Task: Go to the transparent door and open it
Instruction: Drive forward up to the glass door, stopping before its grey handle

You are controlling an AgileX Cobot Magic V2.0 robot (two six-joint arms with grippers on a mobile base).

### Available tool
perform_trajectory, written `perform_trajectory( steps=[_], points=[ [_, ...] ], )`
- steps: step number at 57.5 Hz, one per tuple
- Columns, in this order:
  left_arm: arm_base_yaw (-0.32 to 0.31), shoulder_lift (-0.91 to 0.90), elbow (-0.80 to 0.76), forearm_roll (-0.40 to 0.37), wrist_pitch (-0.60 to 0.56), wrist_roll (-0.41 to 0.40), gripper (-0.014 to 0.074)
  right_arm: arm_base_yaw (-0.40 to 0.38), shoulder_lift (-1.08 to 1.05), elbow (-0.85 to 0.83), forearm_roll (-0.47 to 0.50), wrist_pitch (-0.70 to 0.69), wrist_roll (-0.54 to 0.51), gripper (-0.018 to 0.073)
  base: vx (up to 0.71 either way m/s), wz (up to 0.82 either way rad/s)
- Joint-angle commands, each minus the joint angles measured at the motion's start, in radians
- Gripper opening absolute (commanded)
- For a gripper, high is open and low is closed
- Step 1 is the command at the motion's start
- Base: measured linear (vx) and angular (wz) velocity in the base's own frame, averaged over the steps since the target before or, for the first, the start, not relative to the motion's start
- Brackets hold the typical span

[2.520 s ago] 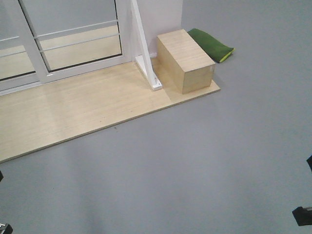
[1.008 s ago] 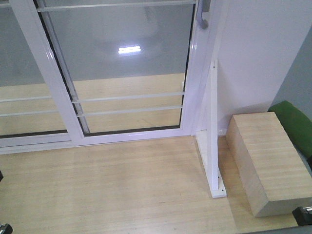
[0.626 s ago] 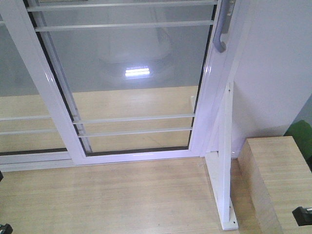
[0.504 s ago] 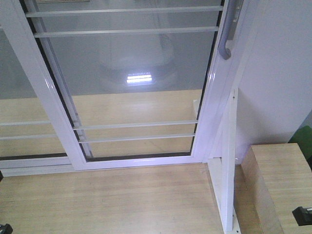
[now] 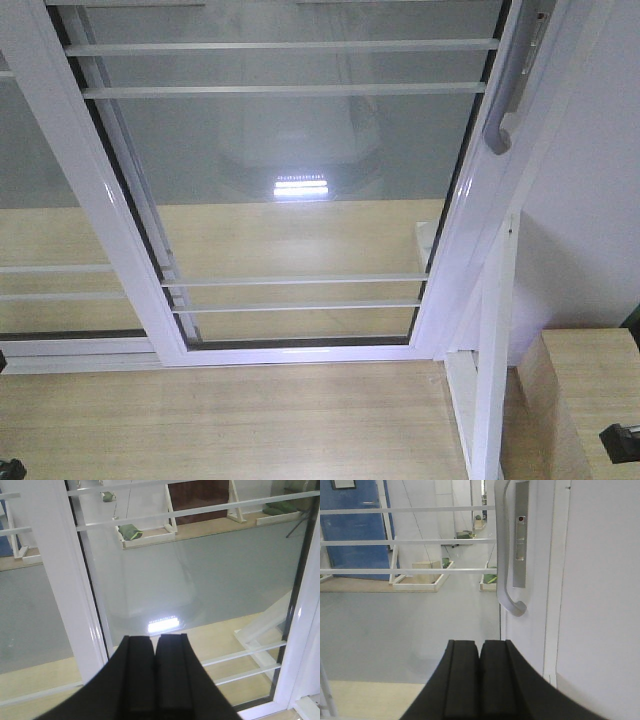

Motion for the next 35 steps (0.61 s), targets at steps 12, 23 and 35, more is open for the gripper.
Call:
perform_trajectory(
  steps=[12,23,35],
  points=[
    [-0.002,-0.013,0.025,-0.002,-0.089,-0.003,0.0001,-0.005,-0.014,0.014,0.0,-0.086,-0.003,-0.0008,0.07,0.05],
    [-0.002,-0.013,0.025,-0.002,-0.089,-0.003,0.0001,-0.005,-0.014,0.014,0.0,-0.086,-0.003,-0.0008,0.06,0.04],
    [-0.001,-0.013,0.025,-0.002,-0.089,-0.003,0.0,-0.006,-0.011,0.014,0.0,-0.086,-0.003,-0.0008,0.03,0.02]
  ],
)
